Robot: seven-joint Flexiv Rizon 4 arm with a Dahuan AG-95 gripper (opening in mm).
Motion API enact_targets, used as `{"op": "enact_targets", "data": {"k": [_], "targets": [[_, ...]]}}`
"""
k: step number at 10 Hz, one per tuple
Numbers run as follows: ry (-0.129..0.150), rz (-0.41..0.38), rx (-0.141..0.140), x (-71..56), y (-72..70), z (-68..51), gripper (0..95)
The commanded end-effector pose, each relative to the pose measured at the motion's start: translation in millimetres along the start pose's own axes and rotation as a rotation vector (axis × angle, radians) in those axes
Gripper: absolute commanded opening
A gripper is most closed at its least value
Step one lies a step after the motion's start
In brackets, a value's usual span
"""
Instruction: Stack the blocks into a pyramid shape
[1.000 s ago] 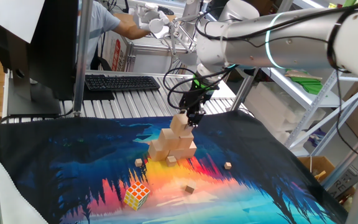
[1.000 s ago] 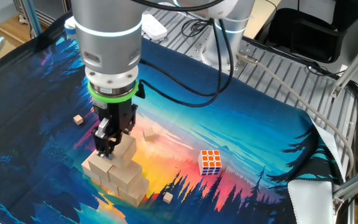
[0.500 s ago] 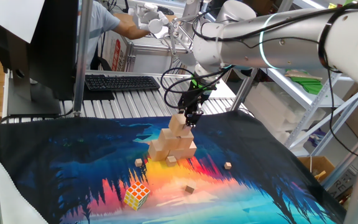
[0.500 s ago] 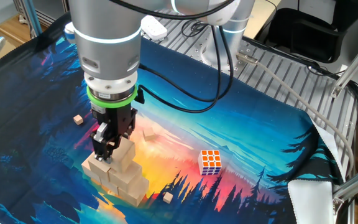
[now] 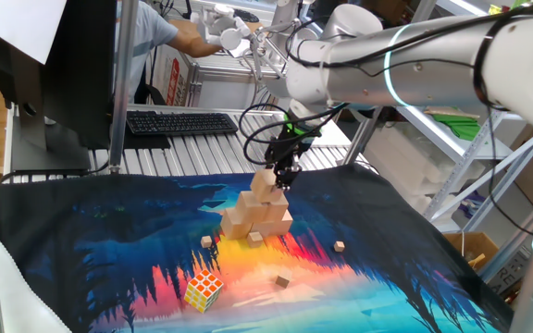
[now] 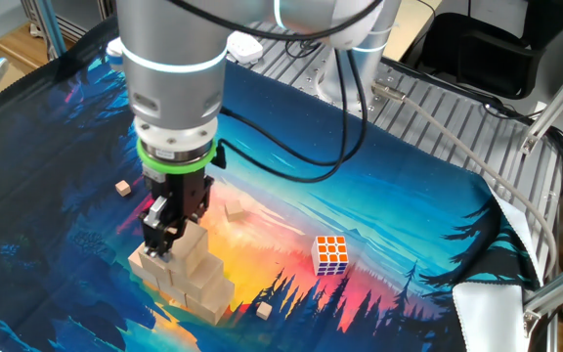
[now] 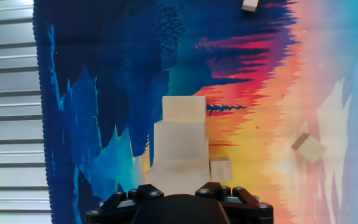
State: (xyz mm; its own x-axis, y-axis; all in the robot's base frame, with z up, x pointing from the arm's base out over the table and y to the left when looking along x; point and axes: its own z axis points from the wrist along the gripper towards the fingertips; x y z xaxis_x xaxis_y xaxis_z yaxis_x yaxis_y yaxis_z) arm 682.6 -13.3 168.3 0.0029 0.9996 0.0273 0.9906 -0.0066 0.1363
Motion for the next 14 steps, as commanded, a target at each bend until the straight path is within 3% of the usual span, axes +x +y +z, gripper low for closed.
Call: {"op": "enact_targets", "data": {"k": [1,9,14], "targets": [[0.007,-0.001,0.008,-1.5,2.9,0.2,0.0],[-0.006,0.013,0.022,-2.8,4.2,4.7,0.0],[0.001,0.014,0.025,-5.2,1.9,9.3,0.0]]}}
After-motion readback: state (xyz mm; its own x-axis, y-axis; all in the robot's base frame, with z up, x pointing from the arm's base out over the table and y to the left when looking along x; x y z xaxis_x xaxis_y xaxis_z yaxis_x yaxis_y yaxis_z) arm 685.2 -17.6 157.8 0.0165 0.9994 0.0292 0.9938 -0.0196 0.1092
